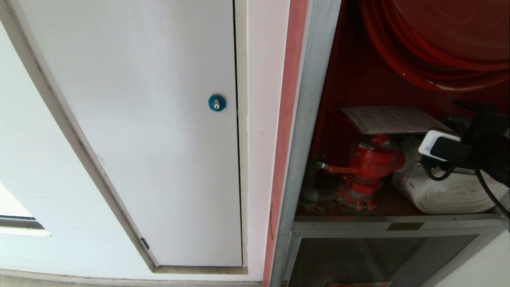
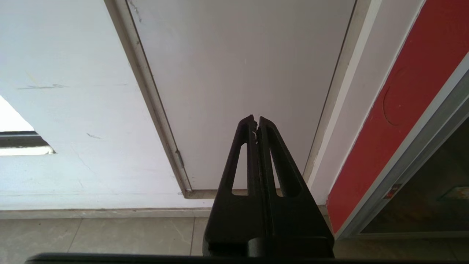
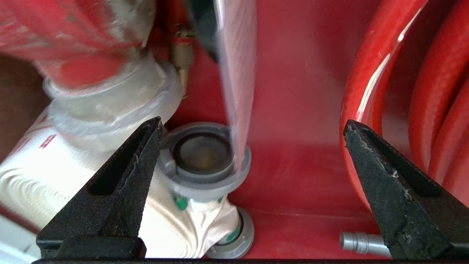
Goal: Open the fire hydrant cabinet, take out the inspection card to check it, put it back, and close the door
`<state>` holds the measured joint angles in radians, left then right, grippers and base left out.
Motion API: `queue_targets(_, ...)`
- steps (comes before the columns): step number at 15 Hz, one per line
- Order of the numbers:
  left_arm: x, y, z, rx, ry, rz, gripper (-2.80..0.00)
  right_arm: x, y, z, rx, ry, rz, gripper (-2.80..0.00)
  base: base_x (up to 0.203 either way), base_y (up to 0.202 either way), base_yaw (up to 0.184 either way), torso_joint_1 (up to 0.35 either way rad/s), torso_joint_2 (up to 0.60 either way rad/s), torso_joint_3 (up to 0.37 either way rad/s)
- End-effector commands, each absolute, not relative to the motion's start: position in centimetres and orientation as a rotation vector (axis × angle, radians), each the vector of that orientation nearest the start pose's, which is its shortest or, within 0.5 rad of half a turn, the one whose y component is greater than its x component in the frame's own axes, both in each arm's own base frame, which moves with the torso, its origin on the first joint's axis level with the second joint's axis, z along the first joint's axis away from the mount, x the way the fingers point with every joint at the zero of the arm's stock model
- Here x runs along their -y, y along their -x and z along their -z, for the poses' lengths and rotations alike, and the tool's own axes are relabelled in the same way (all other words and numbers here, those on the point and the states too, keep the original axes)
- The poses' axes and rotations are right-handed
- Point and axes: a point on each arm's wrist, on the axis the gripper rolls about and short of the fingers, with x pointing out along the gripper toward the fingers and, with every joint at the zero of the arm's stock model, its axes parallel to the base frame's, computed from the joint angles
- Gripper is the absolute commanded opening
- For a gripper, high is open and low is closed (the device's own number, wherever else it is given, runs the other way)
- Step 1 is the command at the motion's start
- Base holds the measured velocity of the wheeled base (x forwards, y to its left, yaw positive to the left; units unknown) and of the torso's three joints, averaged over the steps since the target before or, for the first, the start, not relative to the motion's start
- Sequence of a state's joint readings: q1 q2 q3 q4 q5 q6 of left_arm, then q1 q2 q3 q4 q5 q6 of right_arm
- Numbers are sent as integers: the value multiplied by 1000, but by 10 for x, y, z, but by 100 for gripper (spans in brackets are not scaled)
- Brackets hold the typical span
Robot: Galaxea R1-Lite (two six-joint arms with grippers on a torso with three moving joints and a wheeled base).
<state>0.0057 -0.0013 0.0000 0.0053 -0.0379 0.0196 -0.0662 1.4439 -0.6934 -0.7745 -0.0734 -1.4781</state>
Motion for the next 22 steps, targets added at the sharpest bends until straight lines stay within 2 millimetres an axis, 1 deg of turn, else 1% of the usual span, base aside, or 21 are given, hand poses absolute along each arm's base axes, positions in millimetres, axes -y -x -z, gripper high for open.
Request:
queue_targets(1, 1, 23, -75, -4, -20, 32, -280, 18, -251, -237, -83, 1485, 131, 0, 0, 0, 0, 0, 0, 0)
queue_targets(9, 1, 23, -75, -4, -20, 32, -280, 20, -272, -242, -71, 1488, 145, 0, 0, 0, 0, 0, 0, 0)
queue_targets(12, 1, 23, -75, -6, -20, 32, -280, 20, -277, -239, -82, 1492, 136, 0, 0, 0, 0, 0, 0, 0)
queue_targets(15, 1, 23, -75, -6, -20, 32, -280, 20, -282, -241, -75, 1502, 142, 0, 0, 0, 0, 0, 0, 0)
queue_targets(17, 1, 23, -75, -4, -20, 32, -280, 21, -284, -239, -84, 1502, 137, 0, 0, 0, 0, 0, 0, 0)
queue_targets(18, 1, 23, -75, -6, -20, 32, -280, 21, -284, -238, -87, 1502, 136, -280, 0, 0, 0, 0, 0, 0)
queue_targets(22, 1, 23, -75, -4, -20, 32, -280, 22, -287, -237, -83, 1511, 142, -280, 0, 0, 0, 0, 0, 0)
